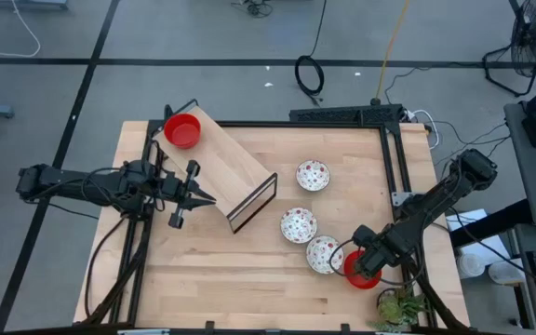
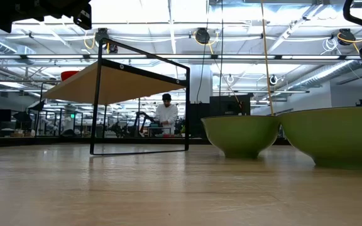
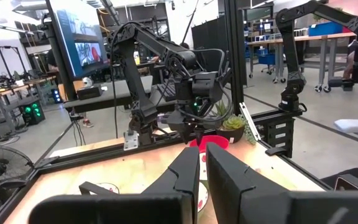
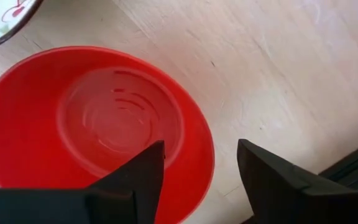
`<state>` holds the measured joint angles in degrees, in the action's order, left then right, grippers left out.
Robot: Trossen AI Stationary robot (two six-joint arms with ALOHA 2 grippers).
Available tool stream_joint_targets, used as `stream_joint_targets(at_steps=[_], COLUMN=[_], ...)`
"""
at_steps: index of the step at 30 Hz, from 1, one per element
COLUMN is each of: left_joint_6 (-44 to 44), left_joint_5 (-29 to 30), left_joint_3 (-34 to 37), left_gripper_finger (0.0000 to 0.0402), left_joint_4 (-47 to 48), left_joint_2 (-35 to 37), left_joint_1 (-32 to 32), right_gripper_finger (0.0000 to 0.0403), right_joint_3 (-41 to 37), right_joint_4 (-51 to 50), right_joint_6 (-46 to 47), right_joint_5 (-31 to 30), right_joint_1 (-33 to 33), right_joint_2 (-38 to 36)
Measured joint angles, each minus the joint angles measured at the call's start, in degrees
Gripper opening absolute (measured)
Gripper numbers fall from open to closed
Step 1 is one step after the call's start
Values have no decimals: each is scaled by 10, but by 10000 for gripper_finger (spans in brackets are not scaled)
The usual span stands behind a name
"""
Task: Pick & Place Mini bowls
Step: Stack the red bowl on the red bowls on the shelf
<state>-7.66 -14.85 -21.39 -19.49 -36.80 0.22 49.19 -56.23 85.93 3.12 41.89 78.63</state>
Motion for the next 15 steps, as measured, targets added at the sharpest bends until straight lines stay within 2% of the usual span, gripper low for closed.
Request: stream_joint_targets(at_steps=[15], left_joint_6=[0], left_joint_5=[0], left_joint_3=[0], left_gripper_finger=[35], left_joint_4=[0], left_joint_2=[0], left_joint_1=[0], right_gripper_finger=[109], right_joint_3=[0], right_joint_4=[0], right_joint_6=[3], right_joint_5=[0], right_joint_1=[2], right_joint_2=[0])
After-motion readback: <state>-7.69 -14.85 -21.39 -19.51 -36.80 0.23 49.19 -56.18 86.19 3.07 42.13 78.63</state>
